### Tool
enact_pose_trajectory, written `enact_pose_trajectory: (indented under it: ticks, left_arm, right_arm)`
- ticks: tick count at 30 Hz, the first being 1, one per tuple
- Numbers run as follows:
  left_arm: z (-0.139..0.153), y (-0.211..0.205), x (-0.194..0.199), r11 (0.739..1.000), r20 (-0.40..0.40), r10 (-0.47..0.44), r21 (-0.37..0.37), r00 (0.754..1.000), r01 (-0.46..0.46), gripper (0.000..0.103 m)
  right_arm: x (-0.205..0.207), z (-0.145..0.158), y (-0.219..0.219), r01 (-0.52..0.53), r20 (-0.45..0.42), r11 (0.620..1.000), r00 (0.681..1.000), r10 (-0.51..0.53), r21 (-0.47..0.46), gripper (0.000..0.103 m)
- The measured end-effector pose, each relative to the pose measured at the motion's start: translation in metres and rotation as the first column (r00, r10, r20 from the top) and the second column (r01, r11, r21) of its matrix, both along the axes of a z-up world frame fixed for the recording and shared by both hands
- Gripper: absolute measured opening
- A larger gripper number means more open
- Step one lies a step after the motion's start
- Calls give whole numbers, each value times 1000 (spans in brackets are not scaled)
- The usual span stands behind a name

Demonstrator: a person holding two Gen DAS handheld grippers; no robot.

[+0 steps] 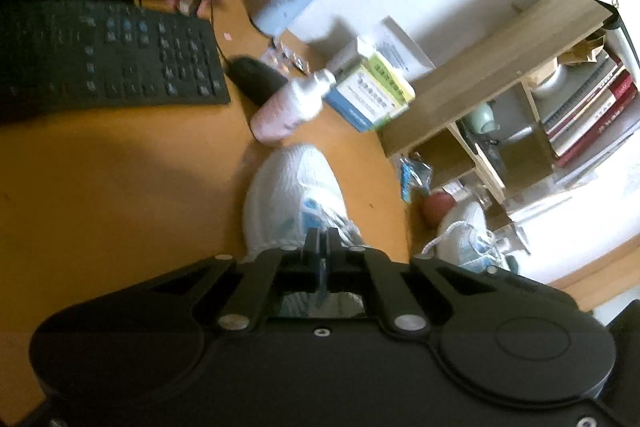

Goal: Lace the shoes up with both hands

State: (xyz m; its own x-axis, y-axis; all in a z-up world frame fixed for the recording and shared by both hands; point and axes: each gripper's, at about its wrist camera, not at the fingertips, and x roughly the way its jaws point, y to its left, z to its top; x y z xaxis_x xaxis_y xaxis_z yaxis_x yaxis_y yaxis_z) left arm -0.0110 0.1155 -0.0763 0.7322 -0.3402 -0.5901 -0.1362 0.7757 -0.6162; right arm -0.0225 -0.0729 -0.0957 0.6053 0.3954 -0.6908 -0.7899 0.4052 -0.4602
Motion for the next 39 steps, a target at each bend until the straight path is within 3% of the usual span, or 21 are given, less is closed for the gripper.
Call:
enact_pose_trajectory:
  ticks: [10, 21, 31, 39]
  left_arm:
    - [18, 53, -40, 984, 19, 126, 127, 992, -128, 0]
    - [36, 87, -98, 950, -10, 233, 216, 972, -226, 0]
    - [47, 100, -135, 920, -14, 312, 253, 950, -299, 0]
    - [54, 96, -152, 917, -19, 326, 248, 945, -312, 0]
  right_arm:
    - [24, 12, -11, 79, 72, 997, 994, -80, 18, 38]
    - [20, 14, -8, 47, 44, 998, 998, -48, 31, 42]
    - [6, 9, -5, -32, 15, 997, 999, 33, -67, 46]
    - [13, 5, -11, 14, -8, 999, 1000, -14, -42, 47]
